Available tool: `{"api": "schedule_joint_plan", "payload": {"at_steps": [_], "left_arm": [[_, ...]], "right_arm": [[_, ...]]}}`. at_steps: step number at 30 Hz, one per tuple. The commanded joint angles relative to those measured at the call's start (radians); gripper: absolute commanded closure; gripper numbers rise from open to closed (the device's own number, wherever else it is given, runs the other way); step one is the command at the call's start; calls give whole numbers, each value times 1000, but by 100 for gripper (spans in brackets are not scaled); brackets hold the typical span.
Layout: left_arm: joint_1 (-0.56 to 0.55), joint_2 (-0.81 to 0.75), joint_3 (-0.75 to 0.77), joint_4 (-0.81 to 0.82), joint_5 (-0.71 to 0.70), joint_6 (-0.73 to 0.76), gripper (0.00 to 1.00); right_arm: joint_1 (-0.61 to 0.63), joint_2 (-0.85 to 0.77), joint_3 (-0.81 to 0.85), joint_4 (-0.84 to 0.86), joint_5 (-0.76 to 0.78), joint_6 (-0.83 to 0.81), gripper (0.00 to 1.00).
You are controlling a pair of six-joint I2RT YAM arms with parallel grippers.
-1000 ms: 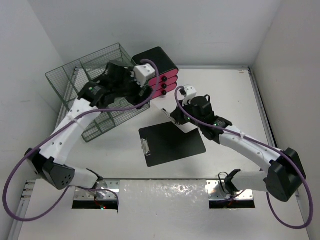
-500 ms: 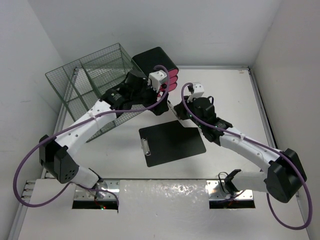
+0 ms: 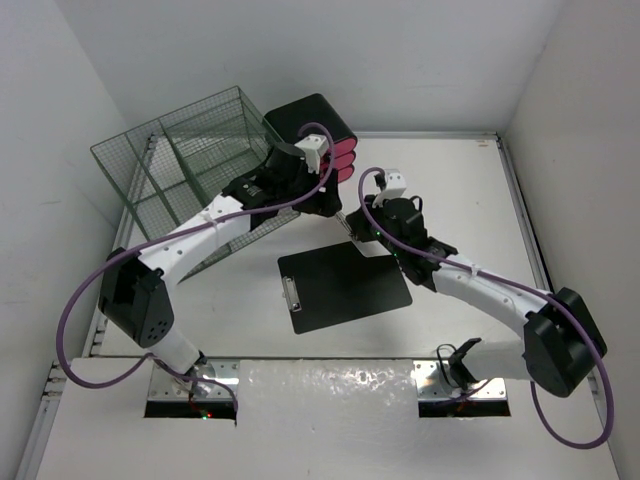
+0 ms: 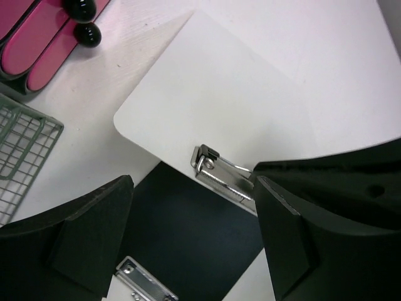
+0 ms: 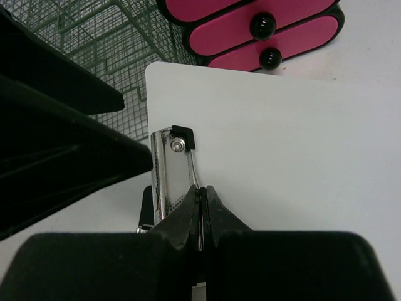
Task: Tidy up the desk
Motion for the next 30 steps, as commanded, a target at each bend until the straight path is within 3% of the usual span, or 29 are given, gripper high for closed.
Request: {"api": "schedule_joint_plan", "payload": {"at_steps": [1, 13, 18, 21, 22, 24, 25, 30], "left_arm": [[26, -9, 7, 64, -67, -144, 25], [31, 150, 57, 77, 35, -257, 26], [32, 189, 54, 46, 110, -260, 36], [31, 170, 39, 63, 134, -246, 60], [31, 166, 39, 64, 137, -242, 79], [37, 161, 45, 61, 151, -225, 96], [40, 155, 45, 58, 159, -220, 100], [94, 123, 7, 69, 191, -200, 100]], "right_arm": [[-1, 4, -1, 107, 8, 19, 100], [1, 33, 3, 127, 2, 36, 100], [1, 36, -3, 138, 8, 39, 100], [-1, 42, -3, 141, -4, 41, 100], [-1, 45, -1, 141, -10, 42, 100], [-1, 47, -4, 132, -30, 41, 100], [1, 41, -7, 129, -35, 39, 100], [1, -40, -33, 54, -24, -62, 100]]}}
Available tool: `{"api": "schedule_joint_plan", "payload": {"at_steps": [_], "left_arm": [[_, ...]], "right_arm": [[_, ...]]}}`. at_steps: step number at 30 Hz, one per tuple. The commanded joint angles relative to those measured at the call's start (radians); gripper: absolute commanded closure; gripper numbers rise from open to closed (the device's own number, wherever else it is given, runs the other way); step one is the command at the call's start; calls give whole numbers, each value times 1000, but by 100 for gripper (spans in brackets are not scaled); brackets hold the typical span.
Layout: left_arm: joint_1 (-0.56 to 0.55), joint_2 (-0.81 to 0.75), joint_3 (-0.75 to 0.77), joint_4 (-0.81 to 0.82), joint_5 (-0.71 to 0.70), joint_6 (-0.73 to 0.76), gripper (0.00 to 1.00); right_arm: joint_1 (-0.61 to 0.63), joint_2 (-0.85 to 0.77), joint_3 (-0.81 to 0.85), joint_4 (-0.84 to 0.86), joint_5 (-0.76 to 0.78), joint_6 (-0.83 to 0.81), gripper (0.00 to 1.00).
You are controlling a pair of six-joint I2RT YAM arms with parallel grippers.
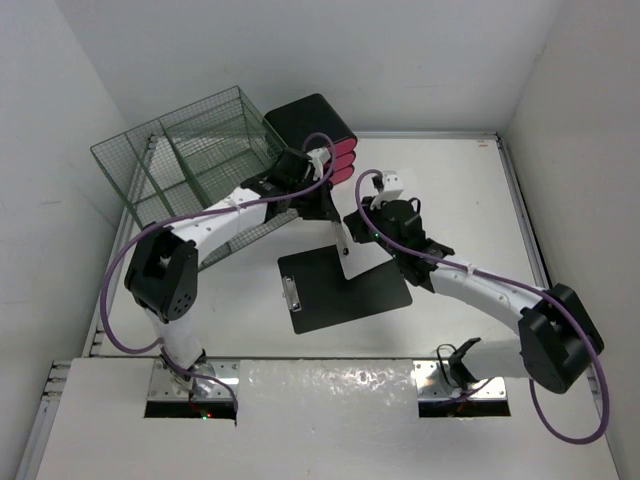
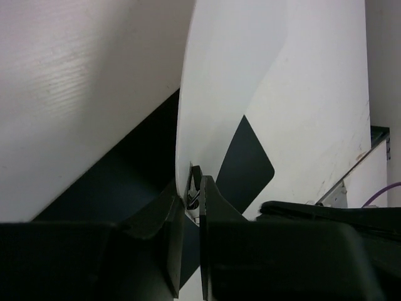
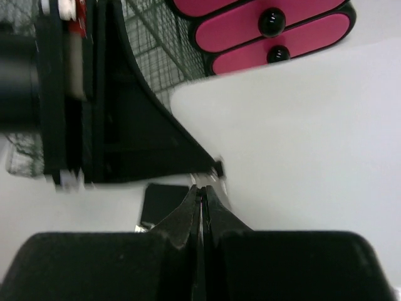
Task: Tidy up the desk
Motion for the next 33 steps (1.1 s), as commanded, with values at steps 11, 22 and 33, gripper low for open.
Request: {"api": "schedule_joint_plan", "payload": {"at_steps": [11, 22, 33], "left_arm": [[128, -71, 210, -78, 109, 46, 100], [131, -35, 273, -122, 116, 36, 100], [137, -9, 281, -136, 129, 33, 100]], "right_arm": [[160, -268, -187, -197, -109, -1020, 32], [262, -32, -423, 461, 282, -1247, 12], [249, 604, -228, 1266, 500, -1439, 13]]}}
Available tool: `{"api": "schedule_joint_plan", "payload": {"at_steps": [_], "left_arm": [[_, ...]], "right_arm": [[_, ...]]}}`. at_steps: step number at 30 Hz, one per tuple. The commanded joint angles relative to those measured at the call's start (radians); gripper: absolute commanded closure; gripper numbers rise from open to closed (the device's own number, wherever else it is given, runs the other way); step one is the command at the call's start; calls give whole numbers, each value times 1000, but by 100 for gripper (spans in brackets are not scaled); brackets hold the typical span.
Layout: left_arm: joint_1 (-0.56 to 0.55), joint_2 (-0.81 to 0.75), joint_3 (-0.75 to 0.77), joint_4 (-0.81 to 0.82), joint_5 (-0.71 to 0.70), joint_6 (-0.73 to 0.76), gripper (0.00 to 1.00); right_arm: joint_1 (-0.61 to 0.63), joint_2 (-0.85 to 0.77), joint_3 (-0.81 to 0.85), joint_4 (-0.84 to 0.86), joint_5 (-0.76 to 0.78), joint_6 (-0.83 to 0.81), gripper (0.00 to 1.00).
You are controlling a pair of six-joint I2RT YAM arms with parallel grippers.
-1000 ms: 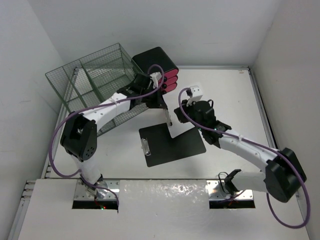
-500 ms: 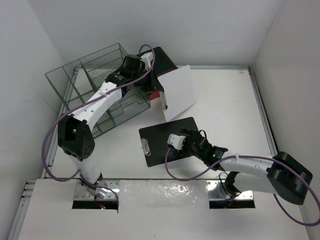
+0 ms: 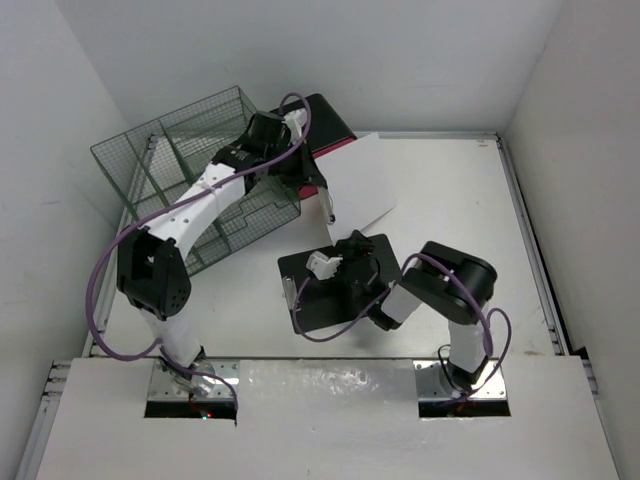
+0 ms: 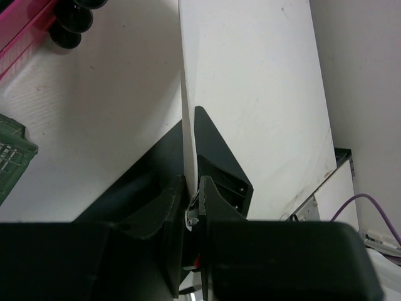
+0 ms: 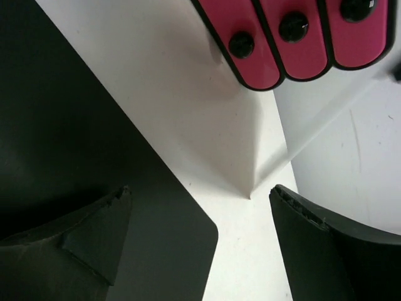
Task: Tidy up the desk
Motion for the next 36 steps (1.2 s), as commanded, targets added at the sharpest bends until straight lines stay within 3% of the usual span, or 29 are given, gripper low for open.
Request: {"api": "schedule_joint_plan", "payload": {"at_steps": [1, 5, 8, 9, 10, 11, 13, 14, 15, 17, 18, 20, 21, 23, 27, 28, 29, 36], "left_arm": [[4, 10, 51, 16, 19, -1, 100], [4, 26, 60, 11, 22, 10, 100], [5, 36, 66, 2, 25, 19, 100], [5, 39, 66, 0, 28, 21, 100], [4, 45, 66, -4, 33, 24, 100], [5, 49, 66, -4, 34, 28, 100], [5, 58, 75, -13, 48, 53, 98], [5, 71, 81, -22, 78, 68, 92], [5, 79, 92, -36, 95, 103, 75], [4, 105, 130, -84, 121, 138, 62], [4, 113, 158, -99, 125, 174, 49], [4, 134, 190, -163, 119, 215, 35], [4, 141, 224, -185, 112, 269, 21], [-2, 156, 274, -269, 61, 329, 19], [-19, 150, 434, -380, -120, 485, 14], [-19, 136, 446, -385, -156, 497, 1], [-22, 100, 455, -369, -226, 517, 0], [-30, -49, 506, -279, -405, 553, 0]], "right_arm": [[-19, 67, 71, 468, 95, -59, 16], [-40, 129, 153, 500, 141, -102, 34], [-62, 143, 193, 501, 147, -114, 55], [-67, 141, 200, 501, 145, -111, 74], [-67, 137, 201, 503, 148, -113, 83], [-67, 122, 195, 504, 153, -114, 99], [-67, 95, 180, 504, 173, -99, 100], [-66, 62, 160, 504, 181, -93, 100], [-66, 40, 145, 503, 191, -87, 100], [-63, -48, 91, 456, 194, -44, 100], [-61, -87, 72, 419, 187, -20, 100], [-63, -220, 36, 235, 173, 89, 100], [-63, -263, 31, 161, 162, 128, 100], [-63, -348, 40, -86, 133, 244, 100], [-78, -518, 65, -382, 113, 404, 100], [-93, -538, 75, -440, 92, 459, 100], [-102, -572, 80, -532, 49, 482, 100], [-127, -708, 106, -761, -69, 589, 100]]}}
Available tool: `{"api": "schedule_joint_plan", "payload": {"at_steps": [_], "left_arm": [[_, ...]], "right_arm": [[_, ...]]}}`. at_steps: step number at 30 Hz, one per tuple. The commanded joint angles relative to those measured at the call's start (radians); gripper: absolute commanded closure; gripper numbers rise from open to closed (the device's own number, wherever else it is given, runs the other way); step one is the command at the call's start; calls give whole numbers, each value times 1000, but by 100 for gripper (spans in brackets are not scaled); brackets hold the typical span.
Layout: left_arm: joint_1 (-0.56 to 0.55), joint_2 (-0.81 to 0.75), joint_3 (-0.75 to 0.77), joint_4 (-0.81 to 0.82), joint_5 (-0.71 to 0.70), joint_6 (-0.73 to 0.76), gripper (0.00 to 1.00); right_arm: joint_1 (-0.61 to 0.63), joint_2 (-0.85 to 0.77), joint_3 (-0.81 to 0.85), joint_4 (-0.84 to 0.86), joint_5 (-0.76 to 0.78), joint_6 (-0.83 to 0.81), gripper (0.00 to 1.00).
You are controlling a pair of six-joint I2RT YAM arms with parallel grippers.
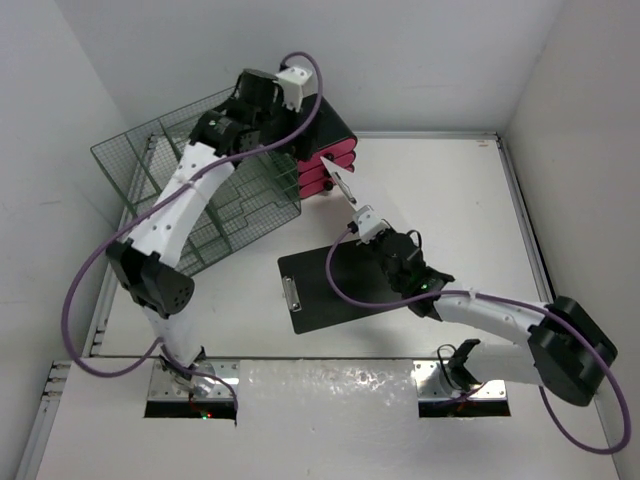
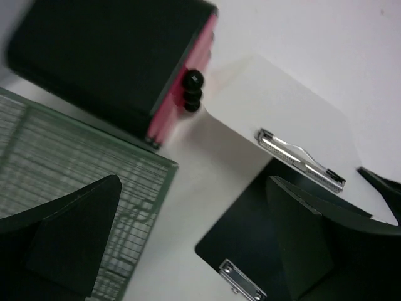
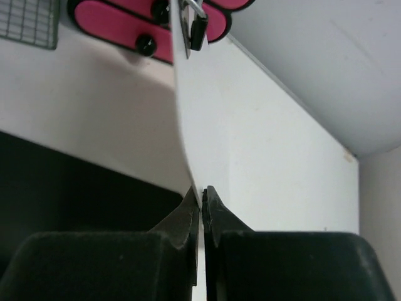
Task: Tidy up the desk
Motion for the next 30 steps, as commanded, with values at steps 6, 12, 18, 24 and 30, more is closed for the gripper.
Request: {"api": "schedule_joint_plan", "payload": {"at_steps": [6, 12, 18, 24, 30], "left_arm": [[11, -209, 123, 58, -249, 90, 0], [135, -396, 7, 129, -382, 151, 0], [368, -502, -93, 153, -338, 190, 0], [640, -454, -128, 164, -151, 161, 0], [781, -430, -145, 170, -16, 131, 0]], "right_arm": [[-14, -145, 145, -284, -167, 154, 100], [-14, -191, 232, -359, -224, 177, 100], [-14, -213, 336, -488, -289, 222, 100], [-12, -222, 414, -601, -425, 283, 100], [12, -203, 485, -650, -522, 349, 100]]}}
